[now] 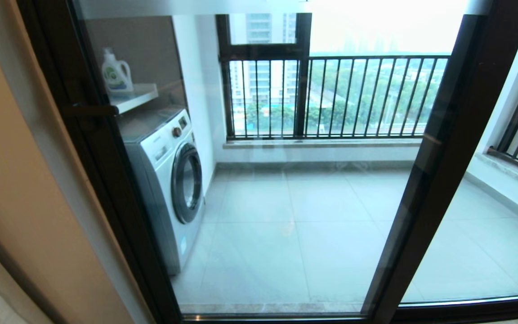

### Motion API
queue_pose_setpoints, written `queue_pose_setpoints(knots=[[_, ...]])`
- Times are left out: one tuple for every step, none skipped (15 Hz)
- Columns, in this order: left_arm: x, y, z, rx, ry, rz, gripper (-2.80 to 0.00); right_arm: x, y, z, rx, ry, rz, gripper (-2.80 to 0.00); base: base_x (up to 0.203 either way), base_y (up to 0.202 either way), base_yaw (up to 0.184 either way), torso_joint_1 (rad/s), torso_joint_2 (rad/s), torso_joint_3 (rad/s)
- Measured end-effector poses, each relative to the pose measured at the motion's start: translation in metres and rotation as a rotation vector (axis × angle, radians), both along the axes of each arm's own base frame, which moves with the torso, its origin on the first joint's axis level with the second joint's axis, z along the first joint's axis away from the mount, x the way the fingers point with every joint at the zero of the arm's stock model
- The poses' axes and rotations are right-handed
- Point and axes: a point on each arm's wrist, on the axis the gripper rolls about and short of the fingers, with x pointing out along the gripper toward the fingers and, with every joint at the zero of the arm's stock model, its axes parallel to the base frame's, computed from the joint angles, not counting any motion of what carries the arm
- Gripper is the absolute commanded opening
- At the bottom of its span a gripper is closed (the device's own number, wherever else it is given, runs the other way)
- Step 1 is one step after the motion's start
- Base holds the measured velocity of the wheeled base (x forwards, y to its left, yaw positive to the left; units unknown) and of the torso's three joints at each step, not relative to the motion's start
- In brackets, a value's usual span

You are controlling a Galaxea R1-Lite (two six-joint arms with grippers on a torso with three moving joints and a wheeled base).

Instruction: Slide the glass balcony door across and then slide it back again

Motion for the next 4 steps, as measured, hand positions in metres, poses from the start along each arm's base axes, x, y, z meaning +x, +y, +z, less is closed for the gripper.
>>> queue_pose_setpoints(knots=[[0.0,0.0,0.0,0.0,0.0,0.0,-2.8,0.0,0.0,0.0,0.001,0.0,0.0,-2.8,0.0,0.0,0.0,0.0,0.0,0.0],[0.0,0.0,0.0,-0.001,0.0,0.0,-2.8,0.0,0.0,0.0,0.001,0.0,0.0,-2.8,0.0,0.0,0.0,0.0,0.0,0.0],[0.0,0.0,0.0,-0.001,0.0,0.0,-2.8,0.0,0.0,0.0,0.0,0.0,0.0,-2.8,0.0,0.0,0.0,0.0,0.0,0.0],[0.0,0.0,0.0,-0.001,0.0,0.0,-2.8,0.0,0.0,0.0,0.0,0.0,0.0,-2.8,0.0,0.0,0.0,0.0,0.0,0.0]])
